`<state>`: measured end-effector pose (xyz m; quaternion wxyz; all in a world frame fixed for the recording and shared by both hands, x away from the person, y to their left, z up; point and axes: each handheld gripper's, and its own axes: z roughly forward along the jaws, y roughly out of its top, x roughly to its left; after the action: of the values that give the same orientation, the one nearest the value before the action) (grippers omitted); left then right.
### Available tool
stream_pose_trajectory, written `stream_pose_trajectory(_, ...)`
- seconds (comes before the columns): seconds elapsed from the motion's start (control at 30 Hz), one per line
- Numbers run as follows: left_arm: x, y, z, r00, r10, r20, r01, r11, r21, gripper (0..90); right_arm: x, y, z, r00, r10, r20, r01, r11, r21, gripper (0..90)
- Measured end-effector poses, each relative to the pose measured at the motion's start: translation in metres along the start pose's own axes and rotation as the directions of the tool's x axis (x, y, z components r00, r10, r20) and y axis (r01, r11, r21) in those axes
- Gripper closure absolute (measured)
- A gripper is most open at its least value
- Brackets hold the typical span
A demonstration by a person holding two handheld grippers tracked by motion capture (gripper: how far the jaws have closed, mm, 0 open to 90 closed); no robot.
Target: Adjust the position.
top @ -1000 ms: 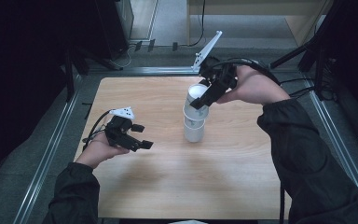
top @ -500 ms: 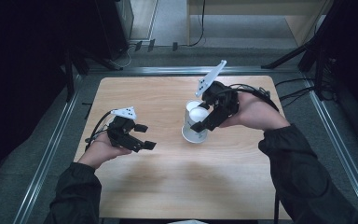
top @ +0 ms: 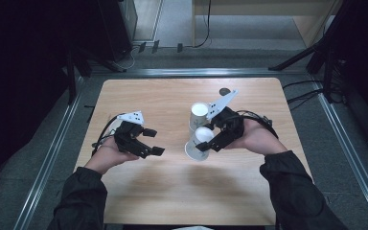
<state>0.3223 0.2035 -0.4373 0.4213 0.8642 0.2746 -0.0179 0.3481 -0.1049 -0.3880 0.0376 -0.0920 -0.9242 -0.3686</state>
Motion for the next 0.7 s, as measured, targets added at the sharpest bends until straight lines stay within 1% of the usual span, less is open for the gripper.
stream_pose_trajectory(0.03, -0.001, 0.000, 0.002, 0.9999, 0.010, 0.001, -0.010, 0.9999, 0.005, 14.7, -0.001, -0.006, 0.004, 0.9999, 0.006, -0.010, -0.007, 1.000, -0.019, 35.3)
stream_pose_trajectory(0.07, -0.001, 0.000, 0.002, 0.9999, 0.010, 0.001, -0.010, 0.9999, 0.005, 14.7, -0.001, -0.006, 0.004, 0.9999, 0.006, -0.010, -0.007, 1.000, -0.019, 35.3)
stream_pose_trajectory(0.1, -0.002, 0.001, 0.004, 0.9999, 0.011, 0.012, -0.011, 0.9999, 0.007, 14.7, -0.001, -0.011, 0.009, 0.9998, 0.013, -0.014, -0.014, 1.000, -0.025, 35.3)
stream_pose_trajectory(0.17, -0.004, 0.001, 0.006, 0.9998, 0.016, 0.011, -0.016, 0.9998, 0.010, 14.7, -0.001, -0.013, 0.011, 0.9997, 0.018, -0.018, -0.019, 0.999, -0.028, 35.3)
stream_pose_trajectory(0.37, -0.009, 0.004, 0.012, 0.9991, 0.033, 0.026, -0.034, 0.9994, 0.007, 14.7, 0.000, -0.024, 0.024, 0.9993, 0.025, -0.028, -0.027, 0.998, -0.064, 35.3)
stream_pose_trajectory(0.43, -0.011, 0.005, 0.017, 0.9982, 0.050, 0.034, -0.050, 0.9986, 0.014, 14.7, -0.001, -0.029, 0.028, 0.9993, 0.026, -0.027, -0.029, 0.995, -0.093, 35.3)
stream_pose_trajectory(0.47, -0.011, 0.005, 0.017, 0.9982, 0.050, 0.034, -0.050, 0.9986, 0.014, 14.7, -0.001, -0.029, 0.028, 0.9993, 0.026, -0.027, -0.029, 0.995, -0.093, 35.3)
stream_pose_trajectory(0.5, -0.012, 0.005, 0.019, 0.9981, 0.052, 0.034, -0.053, 0.9985, 0.016, 14.7, -0.002, -0.033, 0.031, 0.9985, 0.036, -0.042, -0.041, 0.992, -0.123, 35.3)
stream_pose_trajectory(0.6, -0.013, 0.005, 0.024, 0.9971, 0.056, 0.052, -0.057, 0.9982, 0.019, 14.7, -0.002, -0.037, 0.034, 0.9979, 0.046, -0.046, -0.052, 0.990, -0.134, 35.3)
stream_pose_trajectory(0.7, -0.014, 0.006, 0.028, 0.9953, 0.066, 0.071, -0.067, 0.9976, 0.017, 14.7, -0.003, -0.042, 0.039, 0.9972, 0.054, -0.052, -0.062, 0.985, -0.159, 35.3)
